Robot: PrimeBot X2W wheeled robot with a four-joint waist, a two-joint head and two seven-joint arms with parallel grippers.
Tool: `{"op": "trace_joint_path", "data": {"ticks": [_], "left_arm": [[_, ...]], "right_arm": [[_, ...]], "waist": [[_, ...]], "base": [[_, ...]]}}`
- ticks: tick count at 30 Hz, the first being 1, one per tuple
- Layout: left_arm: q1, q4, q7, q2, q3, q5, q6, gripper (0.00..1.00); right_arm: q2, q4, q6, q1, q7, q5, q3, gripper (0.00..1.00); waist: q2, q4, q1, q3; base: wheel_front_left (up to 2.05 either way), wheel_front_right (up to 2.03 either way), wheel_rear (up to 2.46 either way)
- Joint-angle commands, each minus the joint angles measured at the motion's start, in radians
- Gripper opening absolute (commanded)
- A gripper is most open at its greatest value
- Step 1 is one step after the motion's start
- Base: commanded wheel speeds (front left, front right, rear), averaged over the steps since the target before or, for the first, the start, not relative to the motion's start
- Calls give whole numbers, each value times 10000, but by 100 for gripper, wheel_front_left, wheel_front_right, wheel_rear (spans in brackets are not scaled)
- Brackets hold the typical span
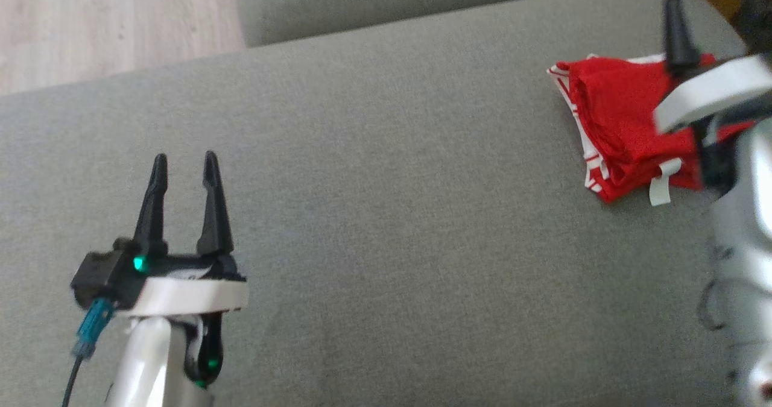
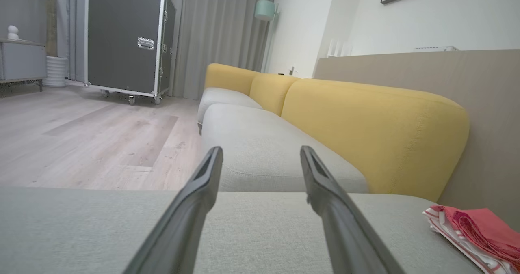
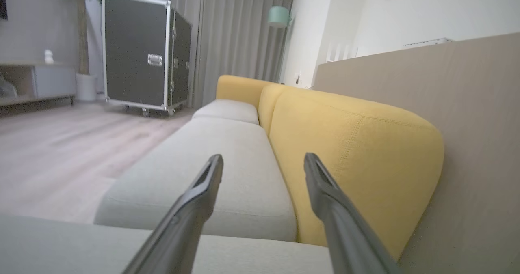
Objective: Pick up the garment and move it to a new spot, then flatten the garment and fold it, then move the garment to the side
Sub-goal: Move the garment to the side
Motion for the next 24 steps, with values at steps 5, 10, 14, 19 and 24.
{"op": "trace_joint_path", "data": {"ticks": [5, 10, 14, 19, 24], "left_arm": [[411, -486, -51, 49, 636, 21, 24, 100], [862, -486, -51, 43, 589, -233, 68, 100], [1127, -459, -51, 42, 550, -353, 204, 100], [1504, -444, -51, 41, 524, -790, 220, 100], [1702, -536, -51, 40, 578, -1130, 194, 100]], "right_arm": [[1463, -1164, -7, 1244, -782, 890, -36, 100], [1872, -1476, -7, 2797, -1294, 1659, 13, 100], [1889, -1478, -7, 3648, -1446, 2209, 383, 100], [1892, -1865, -7, 4723, -1489, 2176, 647, 100], [1894, -2206, -7, 5199, -1492, 2170, 616, 100]], "waist": [[-1, 353, 2, -600], [-1, 600, 2, -883], [-1, 714, 2, -1003], [-1, 828, 2, -1103], [-1, 884, 2, -1160]], "base": [[0, 0, 0], [0, 0, 0], [0, 0, 0], [0, 0, 0], [0, 0, 0]]}}
